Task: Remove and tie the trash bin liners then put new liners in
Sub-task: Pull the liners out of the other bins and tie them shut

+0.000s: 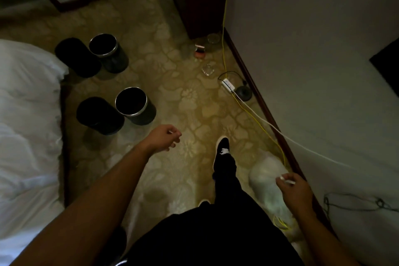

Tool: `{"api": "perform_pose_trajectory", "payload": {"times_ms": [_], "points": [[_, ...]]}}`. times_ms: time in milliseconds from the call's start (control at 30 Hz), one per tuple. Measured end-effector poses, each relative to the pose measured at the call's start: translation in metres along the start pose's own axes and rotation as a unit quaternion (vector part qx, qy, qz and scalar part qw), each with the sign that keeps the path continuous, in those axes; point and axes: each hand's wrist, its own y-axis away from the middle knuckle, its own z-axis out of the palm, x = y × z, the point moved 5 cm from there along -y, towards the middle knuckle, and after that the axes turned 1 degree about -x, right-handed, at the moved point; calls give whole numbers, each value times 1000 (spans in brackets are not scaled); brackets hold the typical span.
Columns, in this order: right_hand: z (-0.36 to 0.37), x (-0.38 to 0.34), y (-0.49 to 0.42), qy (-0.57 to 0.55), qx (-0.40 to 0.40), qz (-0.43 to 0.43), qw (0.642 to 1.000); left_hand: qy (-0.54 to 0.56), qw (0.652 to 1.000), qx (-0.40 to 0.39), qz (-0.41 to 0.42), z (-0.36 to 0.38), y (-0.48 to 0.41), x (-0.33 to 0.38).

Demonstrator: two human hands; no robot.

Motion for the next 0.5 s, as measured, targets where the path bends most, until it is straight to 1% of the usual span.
{"api": "perform_pose_trajectory", "payload": {"times_ms": [133, 267, 333, 500], "points": [[46, -81, -82, -1, -52, -26, 998, 3, 999, 11, -41, -36, -48, 2], [110, -179, -153, 15, -135, -50, 989, 22, 989, 29, -145, -71, -70, -26], [140, -233, -182, 21, -174, -70, 982, 53, 981, 41, -180, -88, -76, -35], [211, -391, -234, 22, -239, -171, 956, 138, 955, 91, -245, -141, -93, -54]]}}
